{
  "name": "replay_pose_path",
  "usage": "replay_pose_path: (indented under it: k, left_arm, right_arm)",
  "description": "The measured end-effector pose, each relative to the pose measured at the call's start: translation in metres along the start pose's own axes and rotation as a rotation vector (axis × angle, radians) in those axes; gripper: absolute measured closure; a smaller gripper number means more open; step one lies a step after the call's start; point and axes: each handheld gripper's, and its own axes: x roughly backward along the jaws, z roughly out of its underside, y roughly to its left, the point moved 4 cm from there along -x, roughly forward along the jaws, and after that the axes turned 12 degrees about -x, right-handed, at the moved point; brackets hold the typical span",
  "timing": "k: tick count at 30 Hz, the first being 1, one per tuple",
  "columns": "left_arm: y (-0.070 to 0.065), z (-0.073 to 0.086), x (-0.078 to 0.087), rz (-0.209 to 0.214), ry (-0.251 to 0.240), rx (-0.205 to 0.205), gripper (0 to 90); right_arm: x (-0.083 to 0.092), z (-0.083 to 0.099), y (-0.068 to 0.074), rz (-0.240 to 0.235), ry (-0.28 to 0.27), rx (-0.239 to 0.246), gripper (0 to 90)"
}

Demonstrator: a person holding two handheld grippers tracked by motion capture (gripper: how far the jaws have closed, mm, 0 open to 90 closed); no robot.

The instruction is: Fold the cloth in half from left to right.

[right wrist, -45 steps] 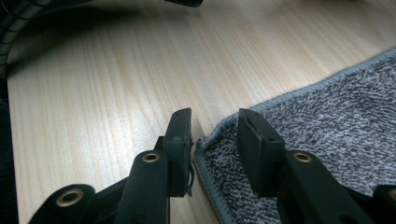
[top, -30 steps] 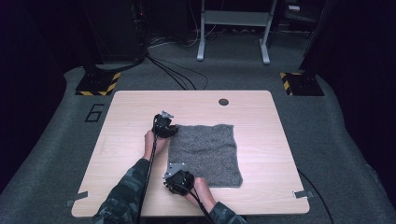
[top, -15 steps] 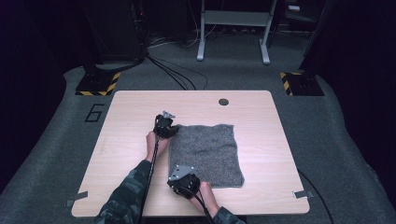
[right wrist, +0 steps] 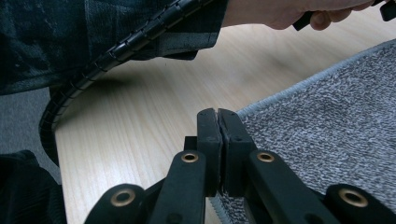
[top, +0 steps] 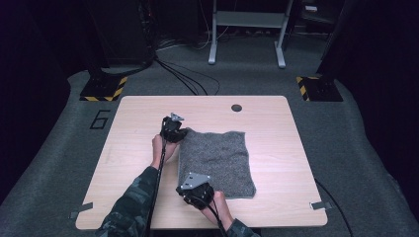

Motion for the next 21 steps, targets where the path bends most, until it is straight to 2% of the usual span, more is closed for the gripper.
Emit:
replay_pose_path:
  k: [2,3,12,15,18,21]
  left_arm:
    - [0.0,-0.002,0.001,-0.006,-0.006,0.0,87.1]
    - [0.0,-0.004,0.004,-0.003,0.004,-0.016,87.1]
    - [0.004,-0.016,0.015,-0.013,-0.022,-0.015,87.1]
    - [0.006,-0.02,0.022,-0.031,-0.012,-0.043,87.1]
    - [0.009,-0.024,0.028,-0.04,-0.011,-0.046,87.1]
    - [0.014,-0.028,0.033,-0.071,0.004,-0.059,87.1]
  right_arm:
    - [0.001,-0.001,0.0,0.007,-0.012,0.005,88.2]
    - [0.004,-0.003,0.002,-0.002,-0.013,0.002,88.2]
    - [0.011,-0.015,0.008,-0.006,-0.055,0.027,88.4]
    - [0.014,-0.02,0.009,-0.005,-0.07,0.03,88.4]
    - [0.017,-0.026,0.01,-0.008,-0.093,0.032,88.4]
    - [0.019,-0.032,0.011,-0.009,-0.11,0.041,88.4]
